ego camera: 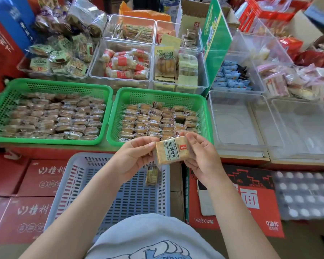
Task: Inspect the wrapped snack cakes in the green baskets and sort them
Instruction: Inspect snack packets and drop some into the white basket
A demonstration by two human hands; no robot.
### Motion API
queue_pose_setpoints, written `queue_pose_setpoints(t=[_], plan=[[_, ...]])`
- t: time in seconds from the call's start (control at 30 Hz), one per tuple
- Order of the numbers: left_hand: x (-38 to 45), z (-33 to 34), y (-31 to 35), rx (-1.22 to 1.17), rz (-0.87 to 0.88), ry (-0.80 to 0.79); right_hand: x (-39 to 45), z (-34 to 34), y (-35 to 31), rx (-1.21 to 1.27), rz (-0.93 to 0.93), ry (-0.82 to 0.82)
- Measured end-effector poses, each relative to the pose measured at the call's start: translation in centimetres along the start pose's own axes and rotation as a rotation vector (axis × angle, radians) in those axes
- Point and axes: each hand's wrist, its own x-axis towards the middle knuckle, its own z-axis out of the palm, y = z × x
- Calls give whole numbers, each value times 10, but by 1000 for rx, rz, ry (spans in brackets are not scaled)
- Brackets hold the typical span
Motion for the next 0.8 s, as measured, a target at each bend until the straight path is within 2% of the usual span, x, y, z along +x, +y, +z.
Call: queue_pose_setpoints(t=[0.13, 0.23, 0.33, 0.4, 0.47, 0.57, 0.67, 0.8], plan=[[0, 7, -3, 119, 20, 135, 5, 4, 4, 124, 26, 99], [-6, 20, -4, 264, 101, 158, 9, 8, 4, 203, 42, 200], [-11, 27, -7, 580, 246, 212, 11, 11, 3, 207, 79, 299], [-11, 27, -10, 735, 362, 304, 11, 11, 2, 236, 92, 297], [-10, 26, -12, 768, 422, 354, 11, 10, 2, 268, 122, 298], [-8, 25, -14, 804, 430, 346, 11, 7, 1, 304, 214, 317], [-4, 25, -15, 836, 404, 310, 16, 0, 5, 345, 293, 329], [1, 28, -14, 718, 310, 252, 21, -9, 9, 389, 333, 302]])
